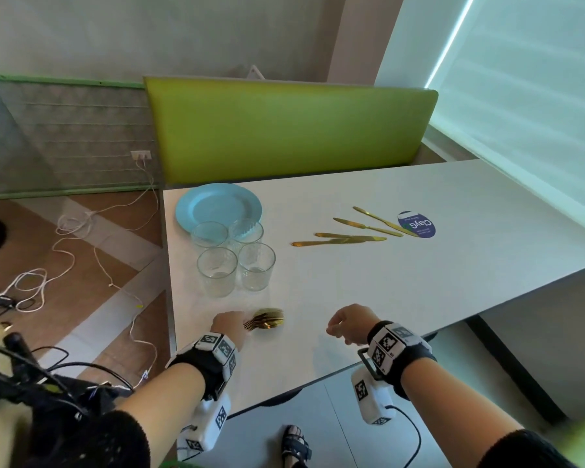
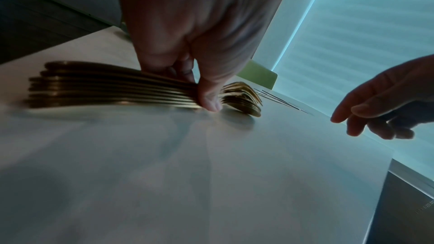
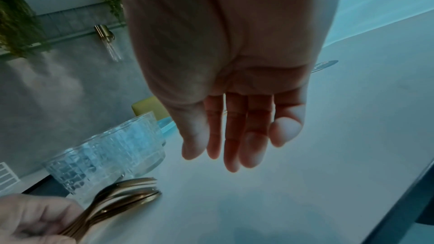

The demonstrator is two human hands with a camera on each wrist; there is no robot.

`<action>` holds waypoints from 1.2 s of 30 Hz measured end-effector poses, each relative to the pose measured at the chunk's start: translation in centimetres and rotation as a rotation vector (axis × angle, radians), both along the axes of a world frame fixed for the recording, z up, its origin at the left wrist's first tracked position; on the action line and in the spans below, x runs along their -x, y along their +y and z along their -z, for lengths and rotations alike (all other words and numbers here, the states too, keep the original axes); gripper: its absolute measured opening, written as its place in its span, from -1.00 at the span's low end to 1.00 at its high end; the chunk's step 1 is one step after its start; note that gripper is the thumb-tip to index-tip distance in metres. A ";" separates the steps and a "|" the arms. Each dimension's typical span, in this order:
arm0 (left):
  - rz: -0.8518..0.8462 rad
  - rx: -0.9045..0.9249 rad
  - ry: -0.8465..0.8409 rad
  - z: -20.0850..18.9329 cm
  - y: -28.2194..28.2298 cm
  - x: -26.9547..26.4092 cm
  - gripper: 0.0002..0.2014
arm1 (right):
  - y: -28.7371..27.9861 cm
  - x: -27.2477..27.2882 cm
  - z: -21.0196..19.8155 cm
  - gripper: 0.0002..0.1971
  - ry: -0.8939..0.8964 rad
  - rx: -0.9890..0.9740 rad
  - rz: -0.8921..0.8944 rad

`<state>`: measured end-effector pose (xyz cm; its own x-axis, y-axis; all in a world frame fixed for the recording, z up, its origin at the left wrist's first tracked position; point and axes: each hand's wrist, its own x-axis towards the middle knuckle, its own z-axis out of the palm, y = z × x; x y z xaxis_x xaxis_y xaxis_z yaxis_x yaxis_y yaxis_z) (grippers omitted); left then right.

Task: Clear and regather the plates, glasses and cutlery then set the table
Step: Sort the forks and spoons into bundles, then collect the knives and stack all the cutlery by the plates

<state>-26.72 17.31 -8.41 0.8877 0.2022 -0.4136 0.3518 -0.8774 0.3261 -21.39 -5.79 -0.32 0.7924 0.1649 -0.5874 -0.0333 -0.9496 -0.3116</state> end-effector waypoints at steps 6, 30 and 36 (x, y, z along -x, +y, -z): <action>-0.047 0.149 -0.141 0.7 0.7 -0.5 -0.51 | -0.6 -0.5 0.2 -0.73 -0.007 0.020 0.004; 0.070 0.175 -0.237 -5.1 -3.1 -4.1 -0.72 | -0.6 -3.3 -1.6 -0.75 -0.059 -0.007 0.035; 0.066 0.345 -0.339 -9.7 -7.0 -8.7 -0.79 | -1.6 -6.4 -2.6 -0.75 -0.140 0.024 -0.004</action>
